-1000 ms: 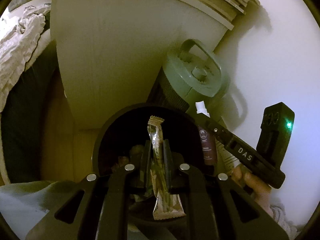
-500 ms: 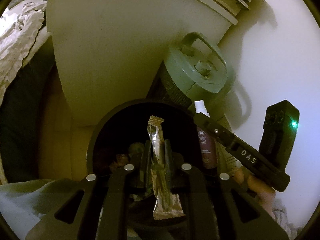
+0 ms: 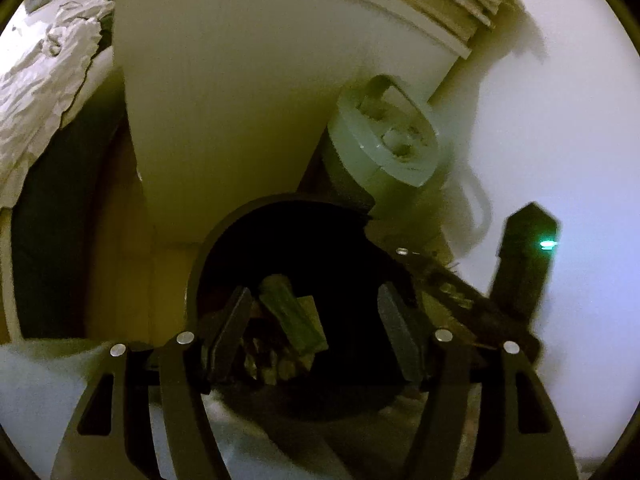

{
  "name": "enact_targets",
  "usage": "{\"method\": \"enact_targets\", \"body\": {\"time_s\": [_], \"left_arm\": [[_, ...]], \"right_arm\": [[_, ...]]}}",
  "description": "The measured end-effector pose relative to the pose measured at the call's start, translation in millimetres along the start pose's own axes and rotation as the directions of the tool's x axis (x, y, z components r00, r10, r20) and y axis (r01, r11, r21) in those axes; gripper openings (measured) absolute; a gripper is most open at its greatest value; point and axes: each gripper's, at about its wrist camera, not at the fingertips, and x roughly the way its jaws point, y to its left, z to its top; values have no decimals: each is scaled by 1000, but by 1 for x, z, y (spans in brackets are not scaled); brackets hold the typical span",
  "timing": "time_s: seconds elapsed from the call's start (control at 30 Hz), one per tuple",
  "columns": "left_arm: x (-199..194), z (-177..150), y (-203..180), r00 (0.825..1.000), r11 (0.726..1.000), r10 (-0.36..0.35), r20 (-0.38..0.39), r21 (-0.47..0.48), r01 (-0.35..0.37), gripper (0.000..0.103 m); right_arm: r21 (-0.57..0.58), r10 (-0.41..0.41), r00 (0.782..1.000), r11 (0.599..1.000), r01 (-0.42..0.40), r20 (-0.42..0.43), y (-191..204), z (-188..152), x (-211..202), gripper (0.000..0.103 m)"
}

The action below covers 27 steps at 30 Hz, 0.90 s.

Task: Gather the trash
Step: 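Grasp the black card package with the right tool while the left tool reaches the table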

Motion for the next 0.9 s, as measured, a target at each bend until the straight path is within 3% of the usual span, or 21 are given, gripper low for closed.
{"method": "enact_targets", "body": {"time_s": [0.1, 0.2, 0.27, 0.43, 0.5, 0.57, 0.63, 0.77, 0.9], "left_arm": [[-41, -13, 1, 1000, 1000, -11, 26, -10, 11, 66], [-98, -39, 9, 997, 1000, -4, 75, -22, 5, 82], [-141, -65, 20, 993, 999, 20, 119, -39, -16, 85], [-242, -153, 67, 965, 976, 177, 196, -158, -147, 85], [-272, -202, 89, 951, 956, 233, 201, -227, -187, 86], [-285, -242, 103, 949, 940, 255, 184, -279, -198, 86], [-291, -284, 110, 951, 926, 268, 152, -314, -211, 86], [-276, -335, 94, 962, 939, 246, 118, -276, -206, 86], [-250, -359, 72, 972, 957, 212, 97, -221, -186, 86]], "right_arm": [[-27, 12, 1000, 1000, -12, -4, 8, -6, 2, 49], [-57, 30, 1000, 998, -30, -2, 16, -15, 1, 54], [-79, 53, 998, 995, -54, -18, 25, -28, 1, 57], [-214, 115, 991, 969, -127, -67, 69, -63, -17, 57], [-339, 140, 988, 928, -155, -67, 97, -81, -38, 66], [-413, 197, 978, 887, -208, -70, 117, -98, -61, 70], [-388, 242, 964, 883, -264, -106, 123, -111, -75, 74], [-310, 322, 921, 872, -378, -219, 146, -142, -100, 82], [-376, 327, 872, 805, -459, -366, 201, -173, -110, 86]]}}
